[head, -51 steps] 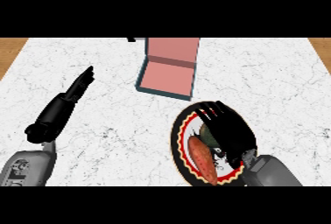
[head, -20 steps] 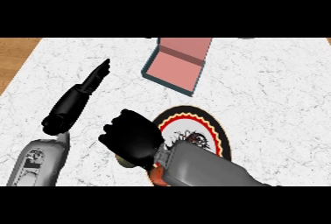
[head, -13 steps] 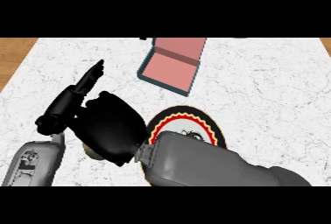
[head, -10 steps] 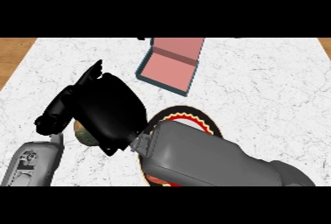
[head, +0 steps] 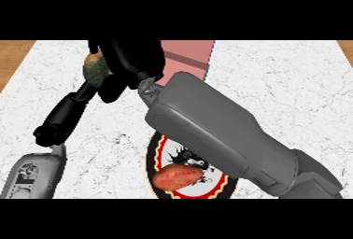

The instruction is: Pick the squash from the plate and place it in the cardboard box

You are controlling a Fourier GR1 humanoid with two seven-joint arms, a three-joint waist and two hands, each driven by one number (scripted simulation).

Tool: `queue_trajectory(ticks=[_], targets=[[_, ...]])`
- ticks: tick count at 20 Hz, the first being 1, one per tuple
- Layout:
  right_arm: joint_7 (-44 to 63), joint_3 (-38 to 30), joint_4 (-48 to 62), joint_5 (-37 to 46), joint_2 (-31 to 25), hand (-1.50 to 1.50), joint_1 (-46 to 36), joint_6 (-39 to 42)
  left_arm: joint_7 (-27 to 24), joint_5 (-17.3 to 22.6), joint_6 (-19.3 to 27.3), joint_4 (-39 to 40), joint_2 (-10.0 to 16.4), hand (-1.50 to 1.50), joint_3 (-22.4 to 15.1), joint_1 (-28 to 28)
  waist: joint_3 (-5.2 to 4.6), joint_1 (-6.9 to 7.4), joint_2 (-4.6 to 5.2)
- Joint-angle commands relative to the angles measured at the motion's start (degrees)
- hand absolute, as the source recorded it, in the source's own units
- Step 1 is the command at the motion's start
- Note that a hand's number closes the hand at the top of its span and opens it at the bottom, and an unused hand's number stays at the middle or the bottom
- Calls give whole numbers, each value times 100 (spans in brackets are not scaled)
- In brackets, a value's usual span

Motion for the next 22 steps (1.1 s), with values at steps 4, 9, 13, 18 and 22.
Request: queue_trajectory(ticks=[4,9,13,18,22], targets=[[-744,-758,1873,-18,-229,150,-1026,351,142,71,-141,-110,70,0,40,-83,0,-19,22],[-1353,-700,2707,-209,-470,150,-693,1326,-138,-142,105,-127,-184,0,-147,267,-1,-5,44],[-1935,-922,3315,-348,-743,150,-981,2101,182,100,-113,-300,25,0,74,2,3,7,35],[-2250,-644,4114,-5,-670,150,-956,2576,104,-119,48,-372,-147,0,-131,277,1,57,52],[-2963,-891,4539,-192,-830,-150,-1054,3123,-300,31,-179,-124,37,0,38,268,0,120,104]])
